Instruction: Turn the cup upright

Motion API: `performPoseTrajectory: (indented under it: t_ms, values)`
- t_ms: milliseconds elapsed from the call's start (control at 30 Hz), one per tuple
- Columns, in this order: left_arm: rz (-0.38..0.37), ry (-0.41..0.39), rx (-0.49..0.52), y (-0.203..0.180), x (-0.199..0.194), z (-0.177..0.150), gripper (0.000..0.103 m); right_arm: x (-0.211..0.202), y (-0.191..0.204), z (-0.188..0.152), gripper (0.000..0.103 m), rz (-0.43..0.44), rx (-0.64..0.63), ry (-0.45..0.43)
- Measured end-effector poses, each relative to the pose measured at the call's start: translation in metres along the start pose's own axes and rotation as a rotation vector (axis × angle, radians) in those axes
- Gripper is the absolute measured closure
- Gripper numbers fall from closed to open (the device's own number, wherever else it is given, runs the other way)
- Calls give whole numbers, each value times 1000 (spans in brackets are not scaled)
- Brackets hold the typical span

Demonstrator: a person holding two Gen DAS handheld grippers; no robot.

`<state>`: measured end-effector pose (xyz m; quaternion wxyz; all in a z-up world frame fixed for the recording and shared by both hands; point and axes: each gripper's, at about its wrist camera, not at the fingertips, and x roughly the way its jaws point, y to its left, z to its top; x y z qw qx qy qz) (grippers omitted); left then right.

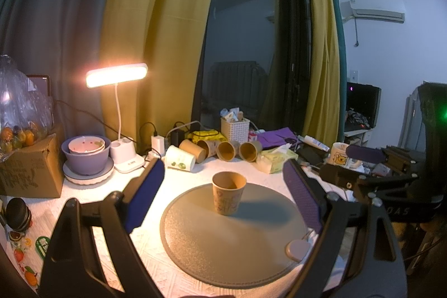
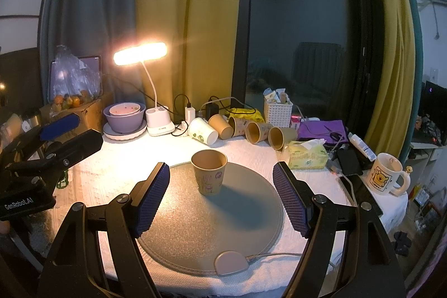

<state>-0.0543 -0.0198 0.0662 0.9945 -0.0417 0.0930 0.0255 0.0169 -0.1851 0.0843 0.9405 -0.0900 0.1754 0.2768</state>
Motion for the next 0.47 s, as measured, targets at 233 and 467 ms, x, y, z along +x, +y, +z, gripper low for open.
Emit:
performPoseTrajectory:
  t_ms: [233, 467]
  values:
    - [0, 1, -1, 2, 1, 1, 15, 2, 1, -1, 24, 1, -1, 2]
    - [-27, -10, 6, 0, 0, -4, 15, 1, 8, -8, 24, 4, -6, 14]
